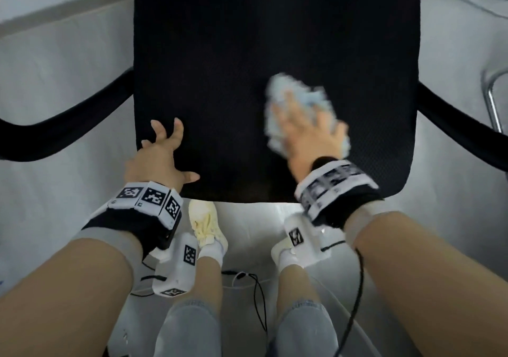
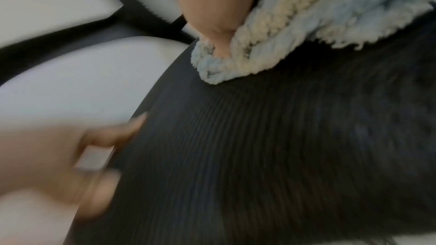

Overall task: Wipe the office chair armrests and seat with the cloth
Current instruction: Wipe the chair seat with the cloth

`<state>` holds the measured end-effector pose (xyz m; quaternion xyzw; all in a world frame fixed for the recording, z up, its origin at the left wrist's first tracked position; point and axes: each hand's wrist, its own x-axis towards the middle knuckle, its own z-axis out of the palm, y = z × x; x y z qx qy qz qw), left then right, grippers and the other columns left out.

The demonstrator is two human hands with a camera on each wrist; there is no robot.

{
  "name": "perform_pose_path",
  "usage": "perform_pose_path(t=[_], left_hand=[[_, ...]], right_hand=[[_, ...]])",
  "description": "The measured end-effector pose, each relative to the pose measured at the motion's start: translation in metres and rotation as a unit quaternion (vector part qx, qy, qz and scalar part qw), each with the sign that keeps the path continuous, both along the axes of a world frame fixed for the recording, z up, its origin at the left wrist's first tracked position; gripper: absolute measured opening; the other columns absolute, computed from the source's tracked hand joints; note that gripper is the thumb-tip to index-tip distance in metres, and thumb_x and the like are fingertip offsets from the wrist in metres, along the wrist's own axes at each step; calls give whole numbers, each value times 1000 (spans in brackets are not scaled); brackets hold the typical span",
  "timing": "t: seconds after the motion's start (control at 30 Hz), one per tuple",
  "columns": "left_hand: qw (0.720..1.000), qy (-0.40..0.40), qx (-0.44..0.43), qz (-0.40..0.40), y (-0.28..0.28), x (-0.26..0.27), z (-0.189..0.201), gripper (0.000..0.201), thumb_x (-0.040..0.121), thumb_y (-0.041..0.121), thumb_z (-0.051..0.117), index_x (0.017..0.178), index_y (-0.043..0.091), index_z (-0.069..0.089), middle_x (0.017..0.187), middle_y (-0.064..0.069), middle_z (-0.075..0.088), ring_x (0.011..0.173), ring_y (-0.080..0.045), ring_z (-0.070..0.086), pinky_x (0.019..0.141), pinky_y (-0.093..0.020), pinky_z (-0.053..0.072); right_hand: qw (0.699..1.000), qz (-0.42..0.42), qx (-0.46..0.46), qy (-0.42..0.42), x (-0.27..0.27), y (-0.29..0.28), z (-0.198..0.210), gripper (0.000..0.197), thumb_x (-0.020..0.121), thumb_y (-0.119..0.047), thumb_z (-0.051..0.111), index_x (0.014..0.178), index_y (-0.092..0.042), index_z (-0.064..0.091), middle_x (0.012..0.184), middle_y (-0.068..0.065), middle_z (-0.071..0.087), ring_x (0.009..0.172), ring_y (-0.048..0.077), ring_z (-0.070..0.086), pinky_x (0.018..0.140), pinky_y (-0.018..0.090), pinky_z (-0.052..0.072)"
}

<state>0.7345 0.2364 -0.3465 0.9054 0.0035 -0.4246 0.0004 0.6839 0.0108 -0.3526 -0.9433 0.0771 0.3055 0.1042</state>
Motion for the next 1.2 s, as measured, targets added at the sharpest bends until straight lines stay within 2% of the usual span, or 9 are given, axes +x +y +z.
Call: perform_pose_path(t=[0.1, 0.17, 0.3, 0.43, 0.57, 0.73, 0.9, 1.0, 1.2], left_hand=[[1000, -3, 3, -1, -2, 0, -1, 101, 78, 32, 70, 146, 35, -6, 157, -1, -15, 144, -35, 9, 110, -49, 29], [1000, -2, 8, -4, -2, -1, 1, 100, 78, 33, 69, 146, 35, -5, 158, -1, -13, 144, -34, 11, 109, -48, 30], [1000, -8, 4, -5, 0, -2, 1, 101, 78, 31, 69, 146, 34, -5, 157, -2, -13, 143, -36, 10, 109, -49, 29], [1000, -2, 18, -13, -4, -2, -3, 101, 81, 28, 67, 146, 29, -9, 156, -7, -17, 143, -40, 6, 111, -52, 25], [999, 3, 31, -10, -12, -2, -2, 100, 82, 26, 66, 146, 26, -11, 156, -11, -18, 142, -42, 5, 110, -53, 26], [999, -11, 32, -17, -13, -7, -3, 102, 79, 32, 69, 147, 29, -7, 157, -7, -13, 142, -41, 11, 107, -52, 31], [999, -16, 31, -10, -12, -7, -6, 102, 78, 30, 69, 147, 29, -6, 157, -7, -14, 142, -42, 10, 107, -52, 32], [999, -13, 34, -12, -6, -4, -5, 102, 78, 32, 70, 147, 30, -5, 157, -6, -12, 142, -40, 12, 108, -52, 30], [999, -15, 29, -24, -3, -5, -5, 101, 76, 39, 70, 146, 34, -2, 158, -3, -5, 140, -36, 22, 105, -48, 35]], right_hand=[[966, -250, -19, -60, -3, -19, 3, 65, 95, -22, 41, 142, -44, 4, 155, -18, -9, 138, 31, 7, 103, 51, 19], [959, -272, -49, -63, 0, 4, 5, 68, 92, -19, 44, 143, -43, 6, 155, -16, -7, 136, 34, 12, 101, 53, 22], [997, -44, 51, -25, -10, 71, 7, 79, 86, -6, 43, 144, -38, -1, 154, -13, -17, 138, 32, 3, 104, 56, 20], [988, 112, 101, -33, -29, 63, 9, 74, 88, -12, 41, 144, -37, 0, 153, -15, -18, 138, 28, 2, 106, 53, 14], [995, -99, 2, -8, -41, -15, 5, 82, 89, -12, 47, 139, -49, -7, 152, -22, -16, 138, 29, 1, 106, 54, 14], [945, -324, -48, -18, -42, -33, 12, 80, 88, -8, 46, 141, -46, 0, 153, -20, -16, 139, 31, 2, 106, 51, 14], [995, -58, 75, -31, -42, 33, 10, 82, 87, -5, 43, 141, -45, -4, 151, -22, -19, 136, 27, 1, 108, 50, 13], [999, 40, 37, 2, -42, -1, 6, 84, 88, -11, 45, 139, -49, -11, 149, -23, -24, 137, 25, -2, 106, 52, 16], [948, -313, -46, -37, -37, -61, 13, 67, 93, -14, 39, 141, -46, 5, 153, -22, -13, 140, 32, 2, 109, 52, 10]])
